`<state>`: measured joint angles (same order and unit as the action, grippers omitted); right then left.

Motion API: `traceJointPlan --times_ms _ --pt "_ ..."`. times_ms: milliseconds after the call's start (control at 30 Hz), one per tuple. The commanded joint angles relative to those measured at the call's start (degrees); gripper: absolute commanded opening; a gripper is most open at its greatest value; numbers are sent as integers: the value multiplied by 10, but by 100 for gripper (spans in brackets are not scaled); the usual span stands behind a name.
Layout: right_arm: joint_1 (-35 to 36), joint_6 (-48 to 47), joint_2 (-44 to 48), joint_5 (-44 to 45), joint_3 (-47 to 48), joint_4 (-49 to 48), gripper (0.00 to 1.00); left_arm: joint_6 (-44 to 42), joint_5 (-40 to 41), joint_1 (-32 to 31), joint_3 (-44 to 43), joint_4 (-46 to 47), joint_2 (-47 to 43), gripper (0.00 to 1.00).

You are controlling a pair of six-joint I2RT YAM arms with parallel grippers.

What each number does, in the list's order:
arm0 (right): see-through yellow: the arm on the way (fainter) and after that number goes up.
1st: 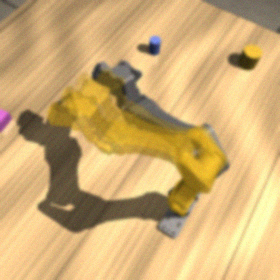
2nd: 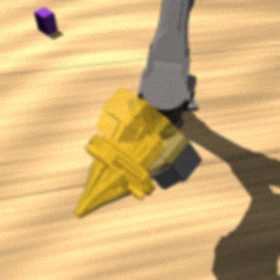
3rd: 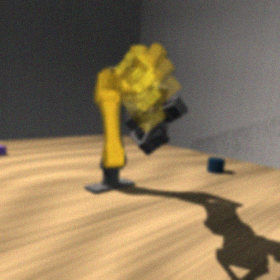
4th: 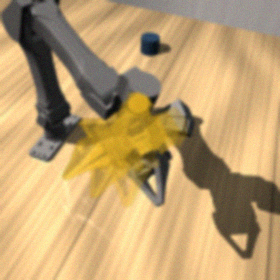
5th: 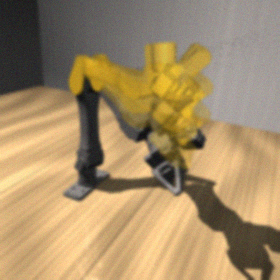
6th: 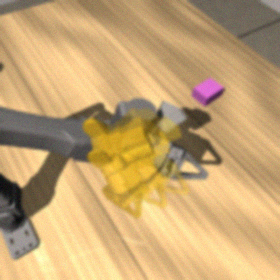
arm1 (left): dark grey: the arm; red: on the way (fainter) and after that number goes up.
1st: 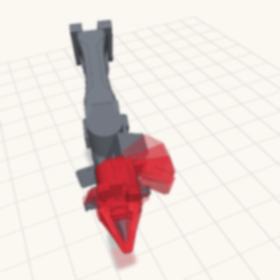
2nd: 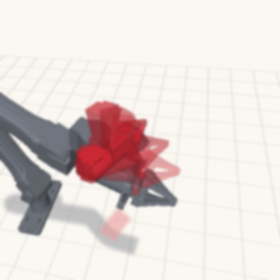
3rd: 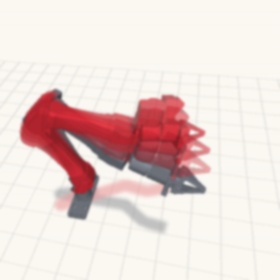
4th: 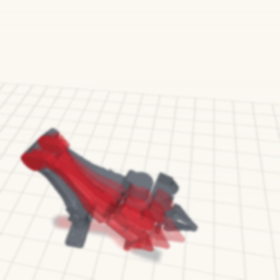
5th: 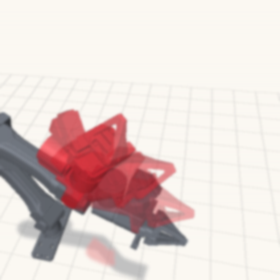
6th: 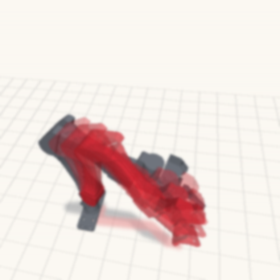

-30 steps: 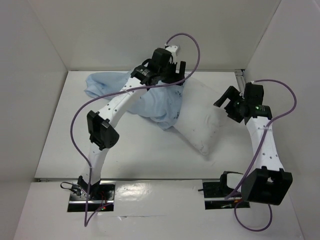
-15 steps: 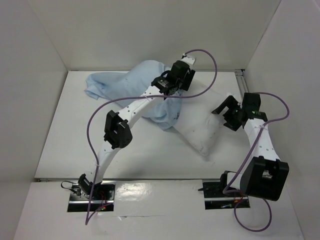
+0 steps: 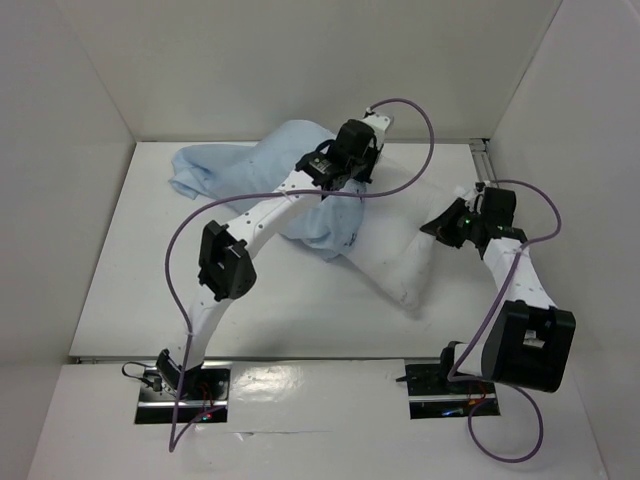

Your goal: Put the pillow into the pillowcase

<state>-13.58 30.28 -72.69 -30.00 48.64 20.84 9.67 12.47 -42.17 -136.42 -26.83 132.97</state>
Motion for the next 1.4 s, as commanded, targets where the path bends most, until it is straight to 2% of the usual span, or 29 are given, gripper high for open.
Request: traceJointPlan --times_ms 0,67,100,200,300,433,500,567,633,667,700,733,767,800,833,867,900,933,1000,1033,1100,1133,1167,1233,1300,1367 --pt "66 -3 -20 -88 21 -80 10 43 -177 -59 4 20 -98 0" --pt "108 16 -12 -88 44 -102 0 74 -235 -77 10 20 -118 0" --pt "143 35 -1 -80 53 -110 0 106 -292 -94 4 20 -119 0" --pt "174 71 31 -66 83 -127 0 172 -396 -109 -7 52 -134 0" --pt "181 83 54 -38 88 -133 0 209 -457 -109 -7 90 -156 0" --pt "195 118 59 -18 24 -170 0 223 -464 -72 46 96 -170 0" --pt "218 146 59 0 -44 -249 0 231 -471 -50 87 105 -170 0" --pt "239 175 53 24 -85 -297 0 244 -471 -20 99 100 -162 0" --pt "247 175 33 63 -91 -304 0 251 -478 -2 92 72 -153 0" --pt "247 175 26 63 -97 -304 0 257 -478 -2 79 56 -146 10" --pt "235 166 19 63 -85 -287 0 250 -491 -2 68 38 -146 46" --pt "227 147 19 63 -76 -273 0 219 -482 -2 55 13 -146 62" --pt "210 138 13 63 -58 -237 0 199 -460 -2 36 -48 -155 74" --pt "201 128 19 63 -50 -217 0 180 -431 -2 36 -72 -170 91" --pt "191 118 25 57 -43 -202 7 163 -398 -7 54 -86 -191 97" --pt "176 96 39 50 -27 -166 39 138 -327 -7 109 -92 -245 100" --pt "169 85 46 50 -20 -145 60 133 -288 -7 142 -92 -276 100" --pt "164 67 54 50 -12 -126 75 133 -219 2 174 -92 -305 100" --pt "158 54 83 56 11 -65 92 148 -164 29 277 -81 -384 97" --pt "158 47 104 56 19 -48 95 154 -129 51 355 -72 -408 95" --pt "158 34 125 64 38 4 100 154 -90 70 438 -48 -477 92" --pt "158 28 134 73 45 22 100 162 -79 81 476 -32 -494 92" --pt "152 8 148 73 54 63 100 169 -74 102 550 -21 -509 90" --pt "152 -11 153 81 73 103 100 177 -68 108 613 0 -539 90" --pt "152 -30 167 86 80 155 100 191 -68 113 694 35 -552 96" --pt "152 -43 184 81 86 203 100 191 -82 113 754 79 -562 99"
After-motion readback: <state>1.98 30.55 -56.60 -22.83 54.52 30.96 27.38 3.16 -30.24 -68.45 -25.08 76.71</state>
